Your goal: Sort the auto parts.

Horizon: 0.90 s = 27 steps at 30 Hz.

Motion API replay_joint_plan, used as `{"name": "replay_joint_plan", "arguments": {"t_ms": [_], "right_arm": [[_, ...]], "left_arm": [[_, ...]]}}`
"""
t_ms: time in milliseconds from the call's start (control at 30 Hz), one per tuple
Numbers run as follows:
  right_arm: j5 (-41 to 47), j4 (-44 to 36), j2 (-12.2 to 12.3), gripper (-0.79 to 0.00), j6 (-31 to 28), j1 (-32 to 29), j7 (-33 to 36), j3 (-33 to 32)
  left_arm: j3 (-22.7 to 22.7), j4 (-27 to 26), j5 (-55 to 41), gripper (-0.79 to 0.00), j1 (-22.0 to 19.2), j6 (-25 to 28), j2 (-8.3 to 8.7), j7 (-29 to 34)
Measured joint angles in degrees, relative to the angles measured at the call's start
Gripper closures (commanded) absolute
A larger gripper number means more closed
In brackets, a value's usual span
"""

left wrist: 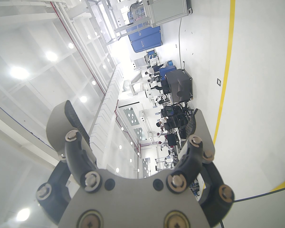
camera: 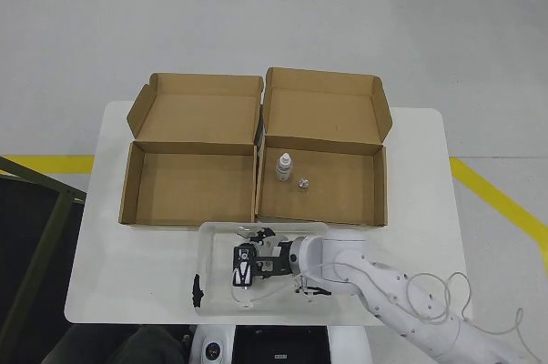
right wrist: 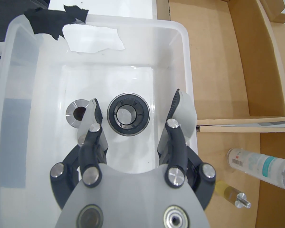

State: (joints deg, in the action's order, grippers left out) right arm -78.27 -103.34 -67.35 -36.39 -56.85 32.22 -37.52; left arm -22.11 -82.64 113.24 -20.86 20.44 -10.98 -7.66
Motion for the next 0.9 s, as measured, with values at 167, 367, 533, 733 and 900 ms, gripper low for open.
{"name": "replay_joint_plan", "arguments": {"t_ms": [167, 367, 533, 733, 900], "right_arm": [[-0.43, 1.49, -0.25, -0.462, -0.18, 0.09, -0.4, 0.0], [-1.11, 2.81, -0.61, -0.465, -0.19, 0.15, -0.61, 0.3], [-1.3, 3.69, -0.97, -0.459, -0.41, 0.3, -0.71, 0.77], [-1.45, 5.12, -1.49, -0.394, -0.53, 0.72, -1.21, 1.25], [-1.53, 5.98, -1.9, -0.308, -0.7, 1.05, -1.68, 1.49]], "left_arm": [[0.0, 0.0, 0.0, -0.785, 0.0, 0.0, 0.0, 0.0], [0.0, 0.0, 0.0, -0.785, 0.0, 0.0, 0.0, 0.0], [0.0, 0.0, 0.0, -0.785, 0.0, 0.0, 0.0, 0.0], [0.0, 0.0, 0.0, -0.785, 0.0, 0.0, 0.0, 0.0], [0.0, 0.0, 0.0, -0.785, 0.0, 0.0, 0.0, 0.0]]}}
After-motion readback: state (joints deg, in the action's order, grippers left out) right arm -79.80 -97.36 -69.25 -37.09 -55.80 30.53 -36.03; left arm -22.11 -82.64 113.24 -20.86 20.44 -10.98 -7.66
